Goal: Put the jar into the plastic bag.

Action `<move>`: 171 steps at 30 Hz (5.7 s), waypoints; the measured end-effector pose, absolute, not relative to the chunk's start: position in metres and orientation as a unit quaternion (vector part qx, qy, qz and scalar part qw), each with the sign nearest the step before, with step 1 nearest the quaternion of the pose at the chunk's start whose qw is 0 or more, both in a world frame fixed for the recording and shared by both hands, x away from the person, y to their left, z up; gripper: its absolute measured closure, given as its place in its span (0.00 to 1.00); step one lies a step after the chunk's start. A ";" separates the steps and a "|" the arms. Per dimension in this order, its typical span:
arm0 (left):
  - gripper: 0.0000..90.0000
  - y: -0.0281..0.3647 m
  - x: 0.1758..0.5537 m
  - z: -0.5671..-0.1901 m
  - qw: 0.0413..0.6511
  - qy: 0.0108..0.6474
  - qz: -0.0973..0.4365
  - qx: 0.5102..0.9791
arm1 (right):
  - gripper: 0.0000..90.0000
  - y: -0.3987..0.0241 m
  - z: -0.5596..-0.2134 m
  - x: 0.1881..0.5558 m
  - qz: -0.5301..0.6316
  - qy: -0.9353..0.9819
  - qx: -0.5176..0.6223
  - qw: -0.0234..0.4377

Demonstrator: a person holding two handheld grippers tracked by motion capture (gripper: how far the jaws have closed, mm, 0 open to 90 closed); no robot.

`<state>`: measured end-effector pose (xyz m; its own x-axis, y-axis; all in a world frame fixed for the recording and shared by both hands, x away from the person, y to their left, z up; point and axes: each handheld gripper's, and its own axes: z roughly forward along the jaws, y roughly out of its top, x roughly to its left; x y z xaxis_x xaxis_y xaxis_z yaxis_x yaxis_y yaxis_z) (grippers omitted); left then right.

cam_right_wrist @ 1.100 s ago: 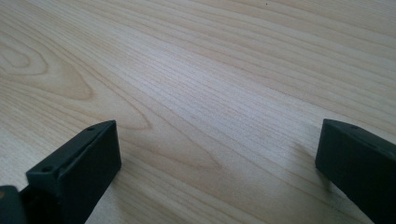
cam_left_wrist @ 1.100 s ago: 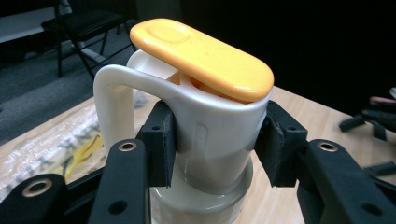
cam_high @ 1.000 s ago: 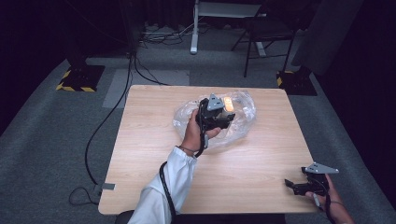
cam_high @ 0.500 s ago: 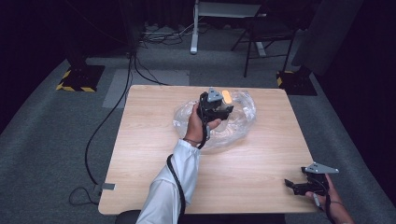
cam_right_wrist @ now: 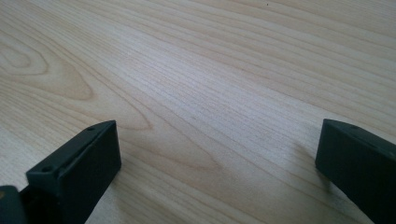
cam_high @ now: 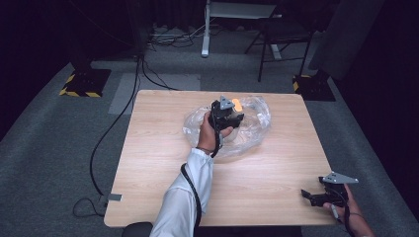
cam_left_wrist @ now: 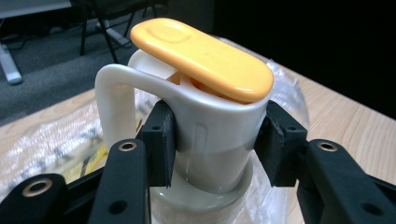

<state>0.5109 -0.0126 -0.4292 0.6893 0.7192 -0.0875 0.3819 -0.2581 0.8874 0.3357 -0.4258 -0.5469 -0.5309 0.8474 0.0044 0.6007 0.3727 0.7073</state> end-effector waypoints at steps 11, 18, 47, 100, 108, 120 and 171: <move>0.58 -0.013 0.510 -0.442 0.494 0.362 0.163 0.773 | 0.00 -0.426 -0.547 0.336 0.336 0.808 0.448 0.184; 0.58 -0.013 0.509 -0.448 0.492 0.363 0.159 0.775 | 0.00 -0.426 -0.547 0.336 0.336 0.808 0.448 0.184; 0.55 -0.009 0.502 -0.458 0.490 0.347 0.160 0.784 | 0.00 -0.426 -0.547 0.336 0.336 0.808 0.447 0.184; 0.04 -0.006 0.486 -0.452 0.354 0.314 0.231 0.850 | 0.00 -0.426 -0.547 0.336 0.336 0.808 0.448 0.183; 0.04 -0.004 0.478 -0.443 0.348 0.303 0.232 0.856 | 0.00 -0.426 -0.547 0.336 0.336 0.808 0.448 0.184; 0.04 -0.001 0.459 -0.437 0.312 0.280 0.256 0.871 | 0.00 -0.425 -0.547 0.336 0.336 0.808 0.448 0.184; 0.03 0.073 0.363 -0.498 0.239 0.239 0.287 0.896 | 0.00 -0.425 -0.547 0.336 0.335 0.808 0.449 0.184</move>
